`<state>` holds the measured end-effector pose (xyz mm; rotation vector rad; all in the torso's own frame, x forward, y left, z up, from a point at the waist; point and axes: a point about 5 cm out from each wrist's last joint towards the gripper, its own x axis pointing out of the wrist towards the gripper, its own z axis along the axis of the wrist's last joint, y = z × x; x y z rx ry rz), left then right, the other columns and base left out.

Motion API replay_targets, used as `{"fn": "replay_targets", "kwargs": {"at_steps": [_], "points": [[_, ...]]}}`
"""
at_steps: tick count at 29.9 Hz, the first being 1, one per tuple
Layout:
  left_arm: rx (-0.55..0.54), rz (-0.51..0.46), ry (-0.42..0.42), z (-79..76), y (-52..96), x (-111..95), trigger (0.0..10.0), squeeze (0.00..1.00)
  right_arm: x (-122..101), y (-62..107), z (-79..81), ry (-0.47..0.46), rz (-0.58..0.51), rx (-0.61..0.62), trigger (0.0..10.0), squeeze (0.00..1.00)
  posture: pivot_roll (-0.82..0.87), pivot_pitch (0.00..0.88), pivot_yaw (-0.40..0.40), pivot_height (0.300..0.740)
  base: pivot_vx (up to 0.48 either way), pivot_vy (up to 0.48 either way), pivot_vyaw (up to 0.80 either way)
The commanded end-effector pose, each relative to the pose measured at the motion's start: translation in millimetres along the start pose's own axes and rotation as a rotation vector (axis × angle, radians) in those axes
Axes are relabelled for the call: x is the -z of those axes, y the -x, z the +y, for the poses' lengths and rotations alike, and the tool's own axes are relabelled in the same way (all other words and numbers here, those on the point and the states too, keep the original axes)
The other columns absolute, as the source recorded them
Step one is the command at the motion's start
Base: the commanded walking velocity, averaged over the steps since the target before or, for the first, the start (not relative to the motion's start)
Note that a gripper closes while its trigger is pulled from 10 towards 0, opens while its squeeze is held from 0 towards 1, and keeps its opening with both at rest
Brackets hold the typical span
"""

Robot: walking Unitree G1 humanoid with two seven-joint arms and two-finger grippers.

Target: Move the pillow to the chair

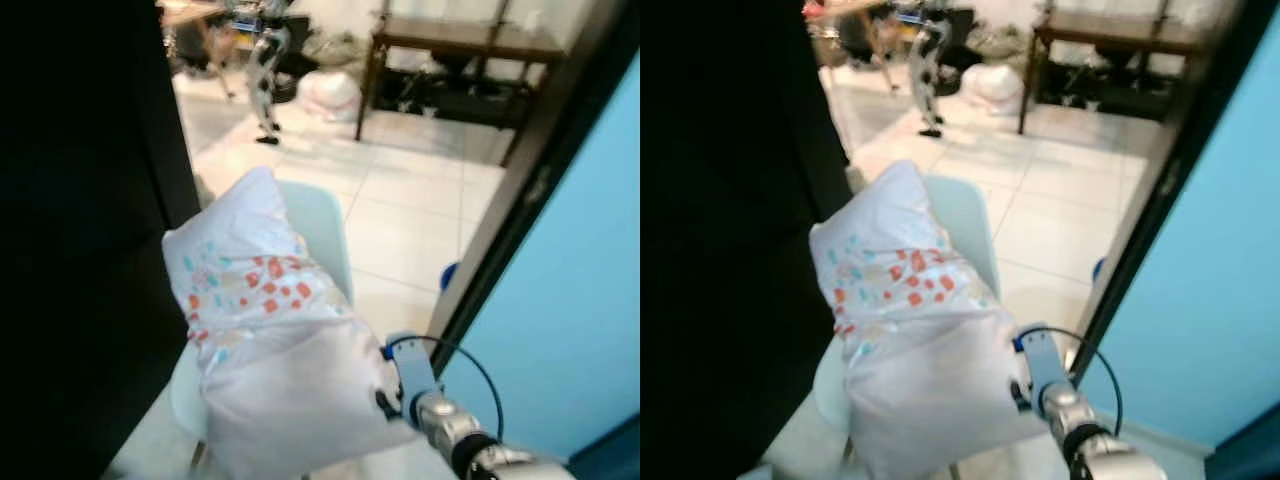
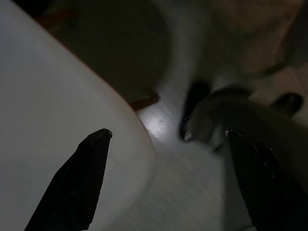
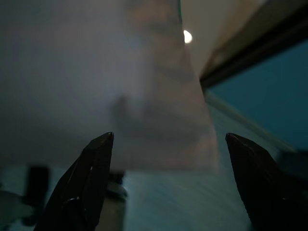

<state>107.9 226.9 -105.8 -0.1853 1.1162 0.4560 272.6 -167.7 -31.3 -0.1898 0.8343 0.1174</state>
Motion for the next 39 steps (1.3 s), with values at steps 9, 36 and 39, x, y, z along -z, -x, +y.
{"fn": "replay_targets", "kwargs": {"at_steps": [9,36,39], "points": [[-0.064,0.032,0.054,24.7,2.1,12,10.0,0.00,32,1.9,42.9,0.019,0.088,-0.134,10.0,0.00,0.09,0.030,-0.075,0.740,-0.281,0.000,0.00],[0.040,-0.030,-0.024,-12.5,-2.6,-23,10.0,0.00,38,3.1,22.9,-0.138,0.088,-0.094,10.0,0.00,-0.01,0.000,-0.037,0.740,-0.269,0.000,-0.03],[0.047,-0.023,-0.025,-14.8,-2.2,-20,10.0,0.00,39,3.2,19.9,-0.129,0.092,-0.083,10.0,0.00,-0.02,0.000,-0.033,0.740,0.000,0.000,-0.80]]}}
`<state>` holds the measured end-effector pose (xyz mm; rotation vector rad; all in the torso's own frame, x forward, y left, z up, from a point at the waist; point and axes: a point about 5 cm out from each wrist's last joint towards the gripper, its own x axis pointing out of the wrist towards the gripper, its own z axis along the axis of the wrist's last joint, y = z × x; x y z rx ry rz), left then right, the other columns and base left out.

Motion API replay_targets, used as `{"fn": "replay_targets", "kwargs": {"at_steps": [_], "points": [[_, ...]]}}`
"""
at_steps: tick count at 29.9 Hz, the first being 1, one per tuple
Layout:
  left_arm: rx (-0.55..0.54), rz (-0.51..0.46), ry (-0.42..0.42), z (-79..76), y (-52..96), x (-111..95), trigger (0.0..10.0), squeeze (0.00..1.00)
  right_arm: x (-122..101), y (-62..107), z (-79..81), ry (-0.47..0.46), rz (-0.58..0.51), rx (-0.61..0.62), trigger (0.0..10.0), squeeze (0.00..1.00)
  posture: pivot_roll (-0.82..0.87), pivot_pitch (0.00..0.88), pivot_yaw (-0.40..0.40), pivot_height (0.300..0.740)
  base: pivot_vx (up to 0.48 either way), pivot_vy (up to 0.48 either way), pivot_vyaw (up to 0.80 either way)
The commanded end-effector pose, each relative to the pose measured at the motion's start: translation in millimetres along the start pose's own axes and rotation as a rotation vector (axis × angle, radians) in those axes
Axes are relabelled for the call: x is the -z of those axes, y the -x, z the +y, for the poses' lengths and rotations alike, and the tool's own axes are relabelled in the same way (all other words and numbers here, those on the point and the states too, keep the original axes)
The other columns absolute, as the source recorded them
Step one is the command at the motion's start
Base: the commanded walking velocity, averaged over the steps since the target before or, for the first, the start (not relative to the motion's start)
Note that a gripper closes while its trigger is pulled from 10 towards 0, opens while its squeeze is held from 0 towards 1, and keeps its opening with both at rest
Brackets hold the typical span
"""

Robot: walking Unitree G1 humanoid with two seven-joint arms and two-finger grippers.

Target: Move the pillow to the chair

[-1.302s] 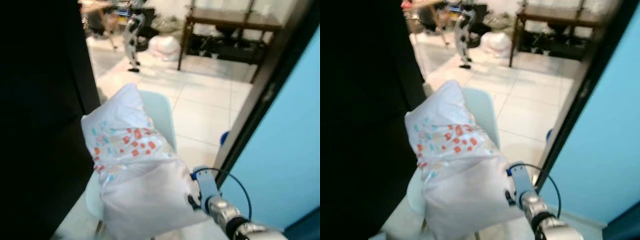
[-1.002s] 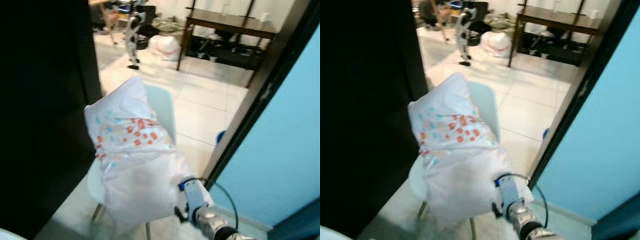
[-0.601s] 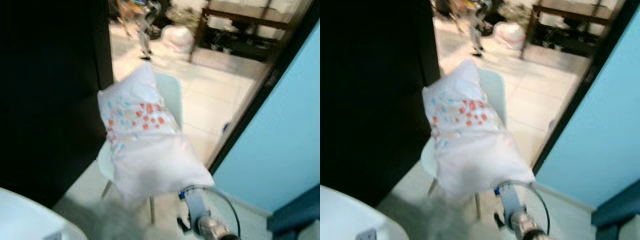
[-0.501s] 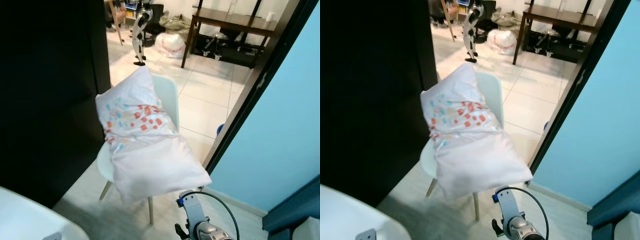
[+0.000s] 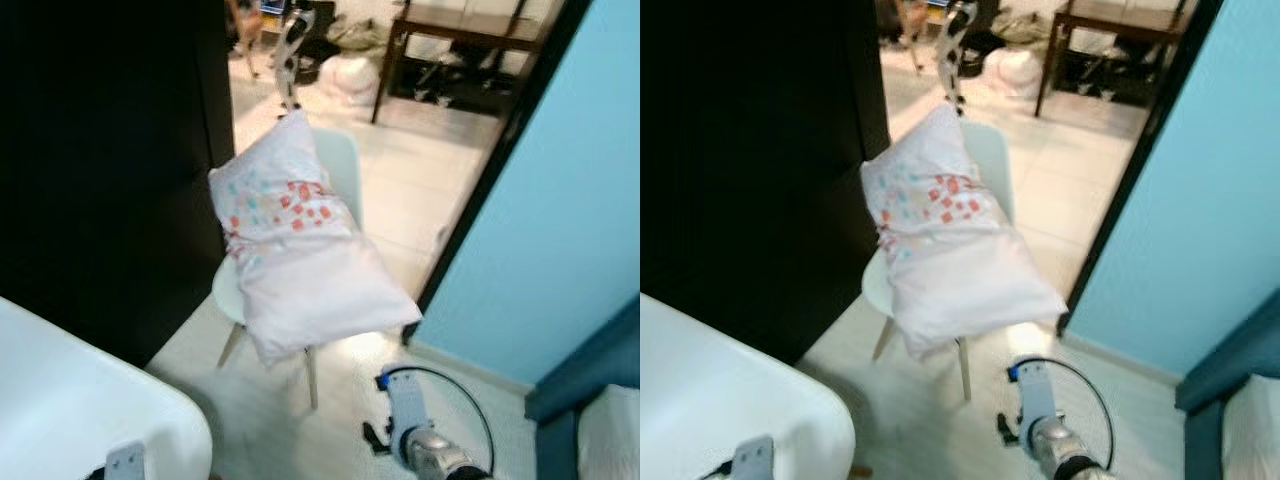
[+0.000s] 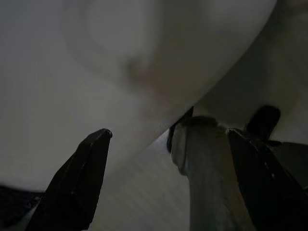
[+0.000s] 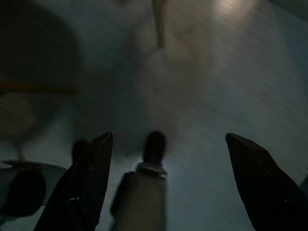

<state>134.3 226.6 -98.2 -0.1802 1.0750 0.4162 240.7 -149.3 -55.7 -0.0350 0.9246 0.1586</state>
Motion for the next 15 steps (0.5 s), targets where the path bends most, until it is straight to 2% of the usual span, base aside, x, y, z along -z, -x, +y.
{"fn": "replay_targets", "kwargs": {"at_steps": [1,7,9,15], "points": [[0.019,0.024,-0.019,-5.3,0.9,8,10.0,0.00,4,1.6,-9.8,-0.013,0.015,0.036,10.0,0.00,-0.03,0.000,-0.031,0.740,0.000,0.000,-0.80],[0.037,0.052,-0.040,-8.1,2.8,21,10.0,0.00,12,3.7,-18.5,-0.010,0.042,0.069,10.0,0.00,-0.03,0.000,-0.034,0.740,0.000,0.000,-0.80],[0.037,0.057,-0.063,-8.4,3.5,24,10.0,0.00,22,5.0,-20.9,0.005,0.071,0.078,10.0,0.00,-0.03,0.000,-0.044,0.740,0.000,0.000,-0.80],[0.065,0.040,-0.062,-17.4,3.7,23,10.0,0.00,30,6.8,-24.7,0.051,0.104,0.084,10.0,0.00,-0.04,0.000,-0.050,0.740,0.000,0.000,-0.80]]}}
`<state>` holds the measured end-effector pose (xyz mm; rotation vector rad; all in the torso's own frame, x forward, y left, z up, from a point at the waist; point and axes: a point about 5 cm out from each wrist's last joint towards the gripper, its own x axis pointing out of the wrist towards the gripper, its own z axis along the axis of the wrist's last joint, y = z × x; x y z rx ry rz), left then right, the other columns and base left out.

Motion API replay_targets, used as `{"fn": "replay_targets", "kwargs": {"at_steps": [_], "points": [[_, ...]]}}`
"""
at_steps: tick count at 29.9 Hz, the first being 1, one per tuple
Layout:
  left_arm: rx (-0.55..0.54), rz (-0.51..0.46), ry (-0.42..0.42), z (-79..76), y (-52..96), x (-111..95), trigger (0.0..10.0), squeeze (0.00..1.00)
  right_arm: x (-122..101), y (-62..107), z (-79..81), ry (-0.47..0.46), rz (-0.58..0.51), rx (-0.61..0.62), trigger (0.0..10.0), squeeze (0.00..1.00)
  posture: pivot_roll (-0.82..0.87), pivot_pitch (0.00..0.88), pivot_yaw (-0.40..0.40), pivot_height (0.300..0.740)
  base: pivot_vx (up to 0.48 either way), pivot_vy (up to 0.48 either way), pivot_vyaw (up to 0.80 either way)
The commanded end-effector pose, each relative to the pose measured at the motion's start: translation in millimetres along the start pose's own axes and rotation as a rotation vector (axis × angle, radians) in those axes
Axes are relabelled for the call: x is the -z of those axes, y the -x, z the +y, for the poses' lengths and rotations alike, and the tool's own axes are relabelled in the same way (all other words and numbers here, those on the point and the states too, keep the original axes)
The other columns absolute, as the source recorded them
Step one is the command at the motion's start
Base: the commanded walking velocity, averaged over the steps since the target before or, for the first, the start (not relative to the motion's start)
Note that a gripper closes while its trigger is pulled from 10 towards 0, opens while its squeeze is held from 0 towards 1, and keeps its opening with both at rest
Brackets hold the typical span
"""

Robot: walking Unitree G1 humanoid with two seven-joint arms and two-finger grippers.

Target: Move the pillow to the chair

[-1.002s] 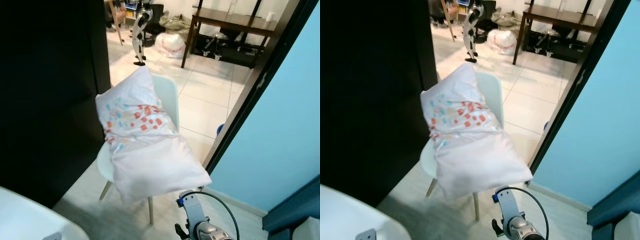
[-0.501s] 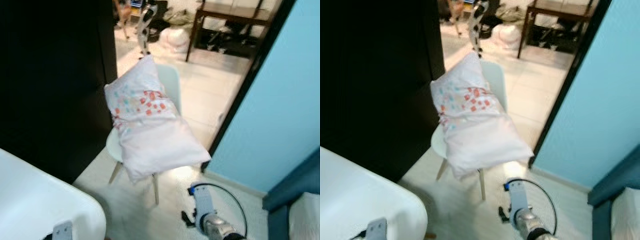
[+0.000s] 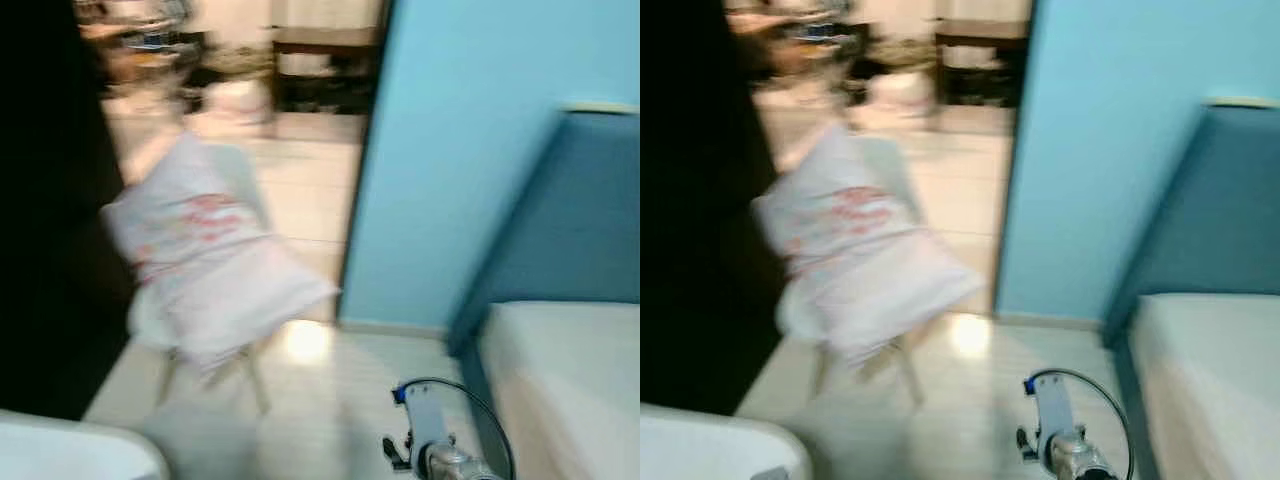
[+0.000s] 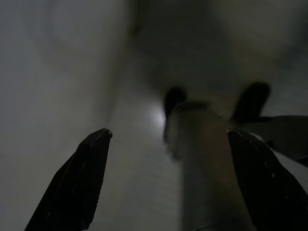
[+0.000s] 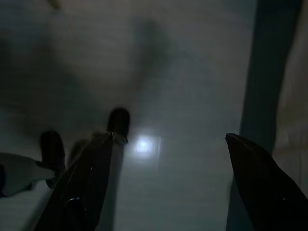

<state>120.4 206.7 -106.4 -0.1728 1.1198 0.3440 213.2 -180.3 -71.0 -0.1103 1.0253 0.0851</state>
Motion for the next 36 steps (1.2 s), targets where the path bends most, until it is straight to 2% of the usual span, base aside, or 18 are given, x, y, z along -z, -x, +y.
{"fn": "replay_targets", "kwargs": {"at_steps": [1,6,14,17,36], "points": [[0.018,-0.005,-0.012,-6.2,0.1,0,10.0,0.00,-4,-0.3,1.4,0.033,-0.002,-0.001,10.0,0.00,-0.04,0.000,-0.050,0.740,0.000,0.000,-0.80],[0.050,-0.016,-0.024,-13.4,-0.1,-2,10.0,0.00,0,-0.3,2.7,0.068,0.010,-0.005,10.0,0.00,-0.05,0.000,-0.046,0.740,0.000,0.000,-0.80],[0.073,-0.013,-0.029,-16.4,0.1,-2,10.0,0.00,4,-0.3,4.5,0.098,0.026,-0.018,10.0,0.00,-0.06,0.000,-0.042,0.740,0.000,0.000,-0.80],[0.119,0.001,-0.031,-21.8,0.6,1,10.0,0.00,4,-0.2,3.9,0.103,0.030,-0.019,10.0,0.00,-0.06,0.000,-0.044,0.740,0.000,0.000,-0.80],[0.133,-0.002,-0.039,-25.4,1.7,6,10.0,0.00,6,0.2,1.8,0.110,0.036,-0.024,10.0,0.00,-0.07,0.005,-0.043,0.740,0.000,0.000,-0.80]]}}
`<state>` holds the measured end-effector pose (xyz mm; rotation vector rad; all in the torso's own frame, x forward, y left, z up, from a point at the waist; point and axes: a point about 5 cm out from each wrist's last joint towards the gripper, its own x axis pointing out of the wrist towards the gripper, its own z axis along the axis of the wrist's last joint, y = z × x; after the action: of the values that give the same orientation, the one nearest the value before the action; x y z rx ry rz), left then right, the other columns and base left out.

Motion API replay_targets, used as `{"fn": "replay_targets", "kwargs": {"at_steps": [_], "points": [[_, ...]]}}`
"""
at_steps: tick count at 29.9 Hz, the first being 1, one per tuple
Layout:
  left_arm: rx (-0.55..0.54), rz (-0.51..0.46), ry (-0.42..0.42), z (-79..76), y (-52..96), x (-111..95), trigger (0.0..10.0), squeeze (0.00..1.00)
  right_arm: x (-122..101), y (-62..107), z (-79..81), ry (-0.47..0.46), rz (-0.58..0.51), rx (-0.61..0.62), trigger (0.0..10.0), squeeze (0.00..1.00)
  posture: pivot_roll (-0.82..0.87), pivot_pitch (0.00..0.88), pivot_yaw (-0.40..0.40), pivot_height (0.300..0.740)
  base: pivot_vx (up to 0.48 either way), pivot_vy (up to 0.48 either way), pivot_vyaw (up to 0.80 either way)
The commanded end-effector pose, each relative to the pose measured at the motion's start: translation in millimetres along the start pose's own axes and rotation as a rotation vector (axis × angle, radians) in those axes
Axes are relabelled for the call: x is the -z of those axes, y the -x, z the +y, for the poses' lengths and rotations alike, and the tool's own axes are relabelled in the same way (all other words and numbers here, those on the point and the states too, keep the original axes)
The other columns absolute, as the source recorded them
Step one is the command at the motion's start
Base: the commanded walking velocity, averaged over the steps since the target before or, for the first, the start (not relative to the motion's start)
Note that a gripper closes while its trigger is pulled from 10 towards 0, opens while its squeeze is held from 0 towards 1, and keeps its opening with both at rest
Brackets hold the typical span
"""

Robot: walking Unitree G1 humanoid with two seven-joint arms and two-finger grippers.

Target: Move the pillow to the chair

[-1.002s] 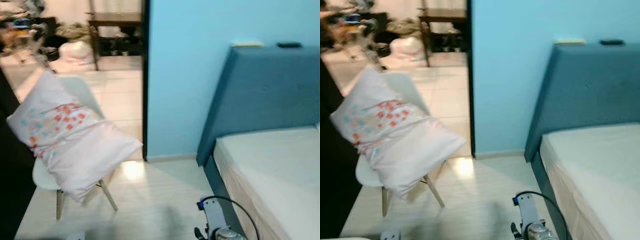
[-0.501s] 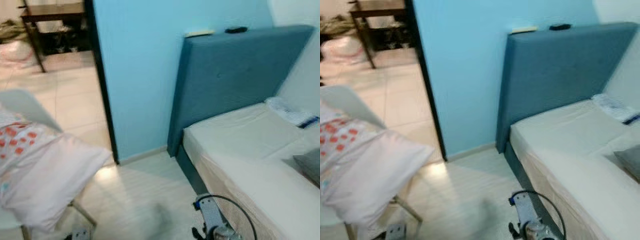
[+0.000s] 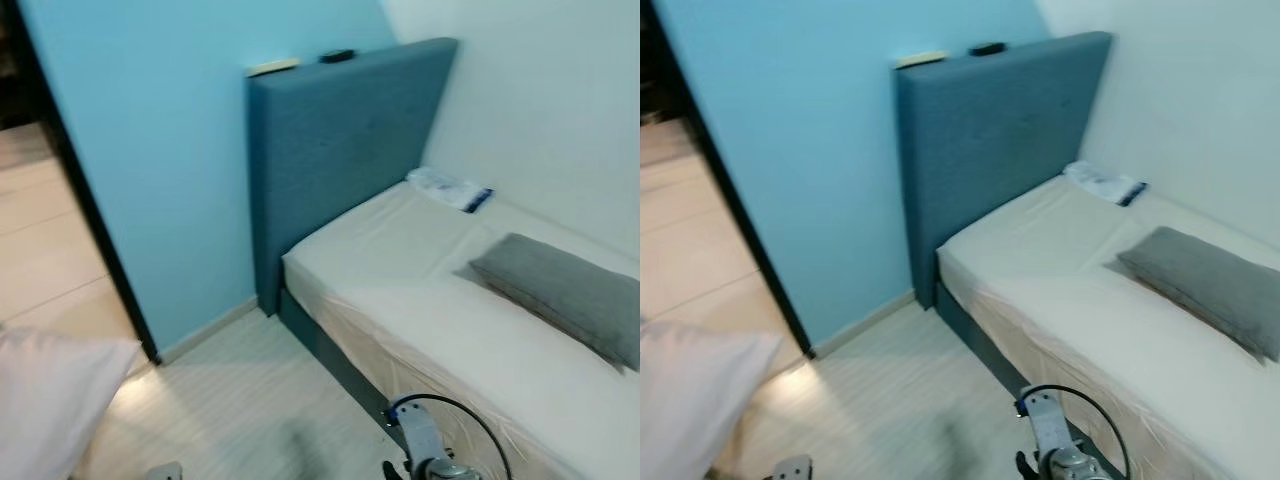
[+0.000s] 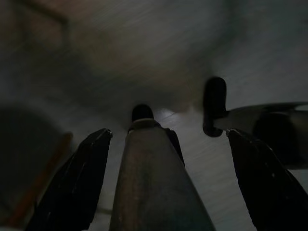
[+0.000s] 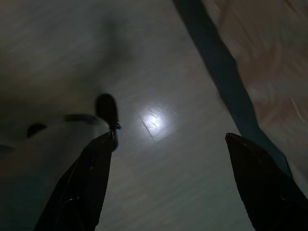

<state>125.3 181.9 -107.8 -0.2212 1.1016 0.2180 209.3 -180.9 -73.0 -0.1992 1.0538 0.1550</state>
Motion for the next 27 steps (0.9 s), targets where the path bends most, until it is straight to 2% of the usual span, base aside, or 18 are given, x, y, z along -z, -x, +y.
{"fn": "replay_targets", "kwargs": {"at_steps": [1,20,27], "points": [[0.006,0.004,-0.016,-0.3,0.4,2.3,10.0,0.00,1.2,-0.2,2.0,0.003,0.004,-0.006,10.0,0.00,-0.07,0.005,-0.043,0.740,0.000,0.000,-0.80],[0.000,0.001,-0.036,2.2,-0.6,-4.6,10.0,0.00,-0.5,0.0,0.7,-0.007,-0.023,0.001,10.0,0.00,-0.09,0.002,-0.028,0.740,0.000,0.000,-0.80],[-0.007,0.005,-0.030,3.9,-0.5,-4.5,10.0,0.00,-3.3,-0.1,1.7,0.004,-0.043,-0.005,10.0,0.00,-0.09,0.003,-0.028,0.740,0.000,0.000,0.00]]}}
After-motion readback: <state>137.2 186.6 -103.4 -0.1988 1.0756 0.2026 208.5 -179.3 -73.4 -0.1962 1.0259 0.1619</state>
